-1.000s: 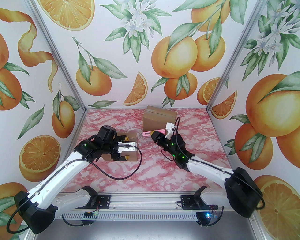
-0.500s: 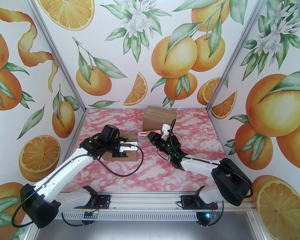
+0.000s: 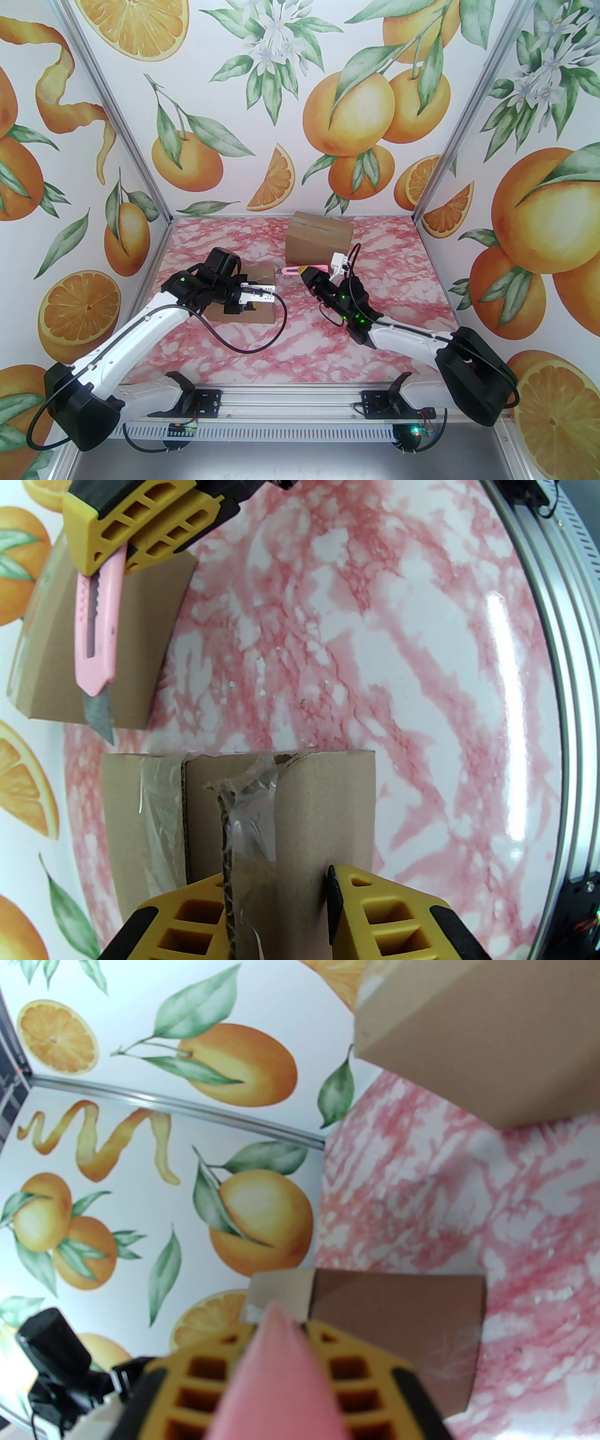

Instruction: Unpack the express box

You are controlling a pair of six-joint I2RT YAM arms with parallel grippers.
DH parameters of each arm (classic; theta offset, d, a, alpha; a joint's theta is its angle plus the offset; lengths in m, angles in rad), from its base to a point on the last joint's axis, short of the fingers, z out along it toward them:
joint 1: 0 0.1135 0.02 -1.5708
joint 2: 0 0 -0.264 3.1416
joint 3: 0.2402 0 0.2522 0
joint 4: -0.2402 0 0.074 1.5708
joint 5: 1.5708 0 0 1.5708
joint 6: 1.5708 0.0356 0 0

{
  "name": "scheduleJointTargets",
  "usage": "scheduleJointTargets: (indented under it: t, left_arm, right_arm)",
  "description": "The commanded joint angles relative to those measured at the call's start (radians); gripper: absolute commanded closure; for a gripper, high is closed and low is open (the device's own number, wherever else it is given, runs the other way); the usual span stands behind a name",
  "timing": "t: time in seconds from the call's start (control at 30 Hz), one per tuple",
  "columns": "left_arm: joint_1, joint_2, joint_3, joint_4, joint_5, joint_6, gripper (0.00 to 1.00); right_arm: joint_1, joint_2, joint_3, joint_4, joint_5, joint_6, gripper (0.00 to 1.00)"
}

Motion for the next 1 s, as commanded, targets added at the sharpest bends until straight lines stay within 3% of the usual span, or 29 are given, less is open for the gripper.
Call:
scheduleJointTargets:
  t: [0.0,0.6,0.97]
  left_arm:
    - [0.004,0.008,0.033,-0.017,0.025,0.015,0.7]
    - [0.004,0.019,0.023,-0.004,0.031,0.017,0.73]
    - [0.006,0.025,0.024,-0.008,0.023,0.039,0.81]
  right_arm:
    - [0.008,-0.006,-0.012,0.005,0.014,0.031,1.0]
    - [0.017,0.129,-0.022,0.215,0.005,0.129,1.0]
    - [0.02,0.135,-0.021,0.231,-0.015,0.151,1.0]
